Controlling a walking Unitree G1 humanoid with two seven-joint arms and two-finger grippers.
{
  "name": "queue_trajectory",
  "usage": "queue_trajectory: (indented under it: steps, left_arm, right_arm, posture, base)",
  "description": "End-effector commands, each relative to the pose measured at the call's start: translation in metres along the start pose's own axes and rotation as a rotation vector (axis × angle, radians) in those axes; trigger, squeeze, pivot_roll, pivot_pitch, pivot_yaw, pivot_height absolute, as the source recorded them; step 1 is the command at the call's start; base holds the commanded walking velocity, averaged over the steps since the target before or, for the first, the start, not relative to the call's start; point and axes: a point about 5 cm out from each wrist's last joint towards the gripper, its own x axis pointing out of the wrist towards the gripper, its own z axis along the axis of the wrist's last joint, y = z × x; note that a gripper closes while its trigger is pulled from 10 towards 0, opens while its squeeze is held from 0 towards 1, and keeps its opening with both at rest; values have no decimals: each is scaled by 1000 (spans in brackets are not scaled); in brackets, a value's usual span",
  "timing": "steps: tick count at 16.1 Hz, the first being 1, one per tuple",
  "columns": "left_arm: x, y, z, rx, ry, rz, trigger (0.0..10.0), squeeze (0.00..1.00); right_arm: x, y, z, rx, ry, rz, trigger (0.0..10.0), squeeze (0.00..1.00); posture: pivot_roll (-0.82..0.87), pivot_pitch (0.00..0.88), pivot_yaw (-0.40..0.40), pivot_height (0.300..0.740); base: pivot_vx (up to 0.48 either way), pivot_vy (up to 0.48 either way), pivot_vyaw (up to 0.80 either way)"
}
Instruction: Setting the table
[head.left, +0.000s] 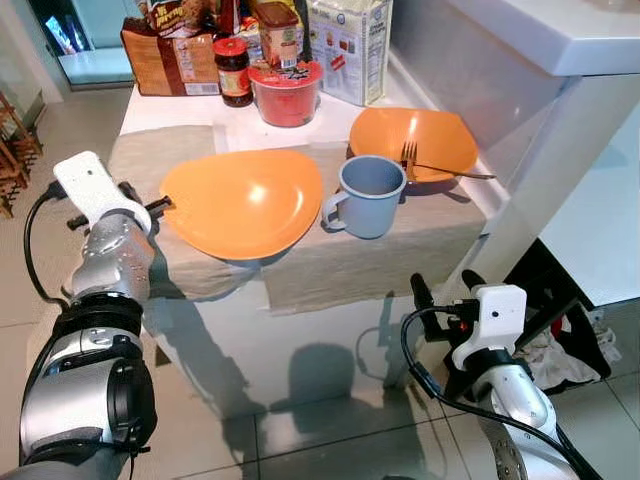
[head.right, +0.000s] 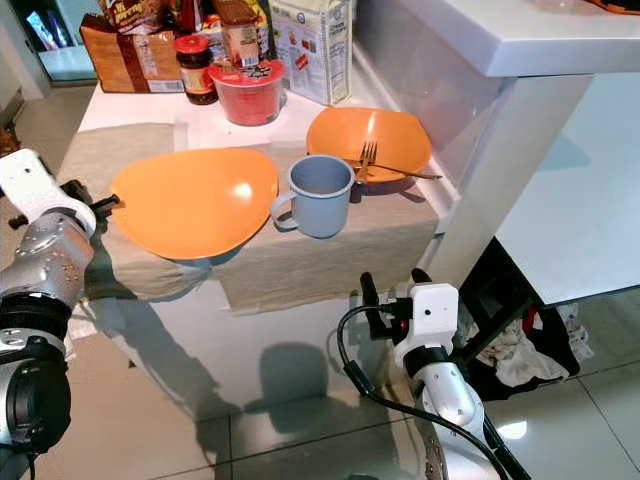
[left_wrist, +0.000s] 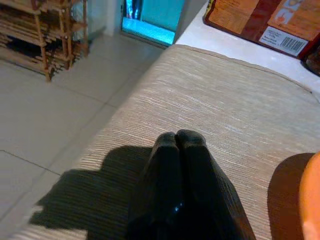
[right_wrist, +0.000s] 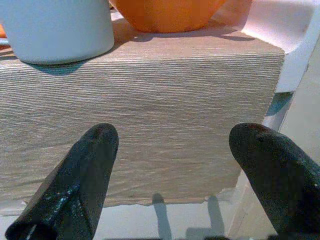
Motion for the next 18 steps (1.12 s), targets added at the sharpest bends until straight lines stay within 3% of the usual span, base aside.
queue_trajectory:
  steps: [1, 3, 4, 6, 8, 9, 11, 12, 14, 18]
  left_arm:
    - [-2, -6, 3, 66, -40, -47, 10000, 0]
    - [-8, -20, 22, 155, -163, -133, 10000, 0]
    - [-17, -24, 32, 238, -245, -179, 10000, 0]
    - [-31, -25, 40, 352, -333, -229, 10000, 0]
    - [-39, -28, 49, 355, -384, -263, 10000, 0]
    - [-50, -41, 54, 313, -401, -417, 10000, 0]
    - [-71, -57, 53, 276, -344, -691, 10000, 0]
    - [-85, -66, 49, 259, -293, -865, 10000, 1000]
    - [-98, -71, 37, 355, -256, -1003, 10000, 1000]
    - [-101, -74, 29, 433, -220, -1110, 10000, 1000]
  right_arm:
    - [-2, 1, 0, -3, 5, 3, 10000, 0]
    - [-3, 0, 1, -10, 4, -1, 10000, 0]
    - [-2, -2, 1, -24, 4, -15, 10000, 0]
    - [2, -3, 2, -43, 6, -21, 10000, 0]
    - [10, 2, 7, -53, -12, 15, 10000, 0]
    - [15, 2, 10, -49, -25, 19, 10000, 0]
    - [18, 0, 10, -48, -26, 17, 10000, 0]
    - [20, -1, 10, -48, -26, 17, 10000, 0]
    - [22, -1, 10, -42, -31, 18, 10000, 0]
    - [18, -1, 12, -10, -53, 37, 10000, 0]
  posture:
    - [-64, 0, -13, 740]
    - [-62, 0, -11, 740]
    - [-57, 2, -11, 740]
    - [-36, 10, -17, 740]
    - [-16, 8, -25, 740]
    - [-3, 8, -30, 740]
    - [6, 7, -33, 740]
    - [12, 6, -35, 740]
    - [13, 6, -35, 740]
    - [1, 8, -32, 740]
  base:
    - [0, 0, 0]
    - [0, 0, 0]
    - [0, 0, 0]
    - [0, 0, 0]
    - [0, 0, 0]
    - [0, 0, 0]
    - [0, 0, 0]
    - [0, 0, 0]
    - [0, 0, 0]
    - [0, 0, 0]
